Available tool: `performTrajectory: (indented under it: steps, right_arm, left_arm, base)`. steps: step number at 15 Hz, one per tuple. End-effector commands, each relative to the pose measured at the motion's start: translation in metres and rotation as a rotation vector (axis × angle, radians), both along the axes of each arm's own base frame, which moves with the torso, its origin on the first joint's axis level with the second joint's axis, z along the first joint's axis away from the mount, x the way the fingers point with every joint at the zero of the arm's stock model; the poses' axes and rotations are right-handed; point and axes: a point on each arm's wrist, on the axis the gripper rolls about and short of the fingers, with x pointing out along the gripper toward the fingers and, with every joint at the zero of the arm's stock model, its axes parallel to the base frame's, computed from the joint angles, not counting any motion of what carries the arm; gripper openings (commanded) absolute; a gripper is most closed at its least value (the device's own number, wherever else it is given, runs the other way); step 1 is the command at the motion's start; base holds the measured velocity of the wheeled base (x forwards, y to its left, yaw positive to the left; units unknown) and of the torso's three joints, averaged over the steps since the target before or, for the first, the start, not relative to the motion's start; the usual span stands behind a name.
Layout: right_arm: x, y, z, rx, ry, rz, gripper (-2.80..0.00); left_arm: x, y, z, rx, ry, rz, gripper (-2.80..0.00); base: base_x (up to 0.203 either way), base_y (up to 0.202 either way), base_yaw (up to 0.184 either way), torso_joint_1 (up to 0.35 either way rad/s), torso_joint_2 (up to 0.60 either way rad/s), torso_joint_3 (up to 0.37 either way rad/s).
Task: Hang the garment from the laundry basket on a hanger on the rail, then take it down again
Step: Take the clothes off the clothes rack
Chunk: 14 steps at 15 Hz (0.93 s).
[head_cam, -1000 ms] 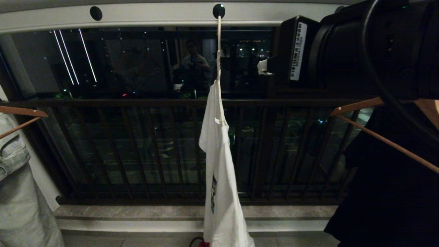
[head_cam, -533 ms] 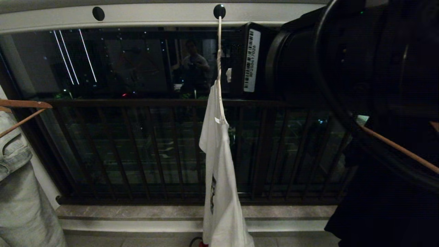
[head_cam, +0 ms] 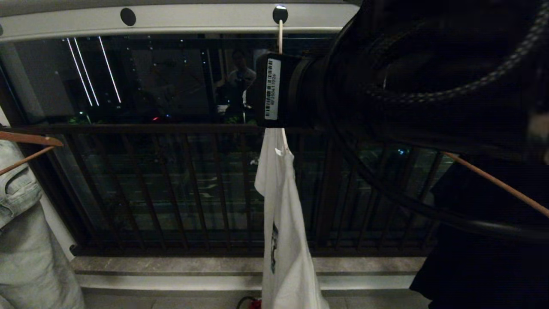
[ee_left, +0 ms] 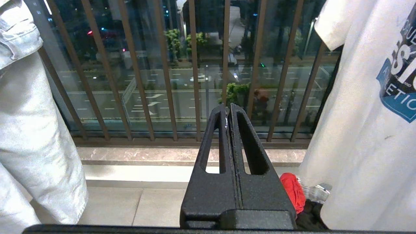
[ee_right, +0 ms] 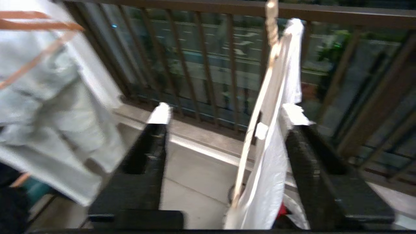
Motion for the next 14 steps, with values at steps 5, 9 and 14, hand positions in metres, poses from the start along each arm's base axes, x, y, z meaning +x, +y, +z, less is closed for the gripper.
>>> performTrajectory:
  steps: [5, 9, 14]
  right_arm:
    - [0.054, 0.003, -0.026, -0.06, 0.011, -0.122, 0.0]
    - [0.075, 0.006, -0.027, -0.073, -0.091, -0.144, 0.0]
    - [0.085, 0.006, -0.03, -0.098, -0.112, -0.171, -2.8]
  left_arm:
    - [0.001, 0.0, -0.002, 0.0, 0.009, 0.001, -2.8]
    - [0.001, 0.0, -0.002, 0.0, 0.009, 0.001, -2.8]
    - [0.001, 0.0, -0.002, 0.0, 0.009, 0.001, -2.8]
  base:
    - [0.0, 0.0, 0.0, 0.0, 0.0, 0.0]
    - [0.0, 0.0, 0.0, 0.0, 0.0, 0.0]
    - [0.0, 0.0, 0.0, 0.0, 0.0, 0.0]
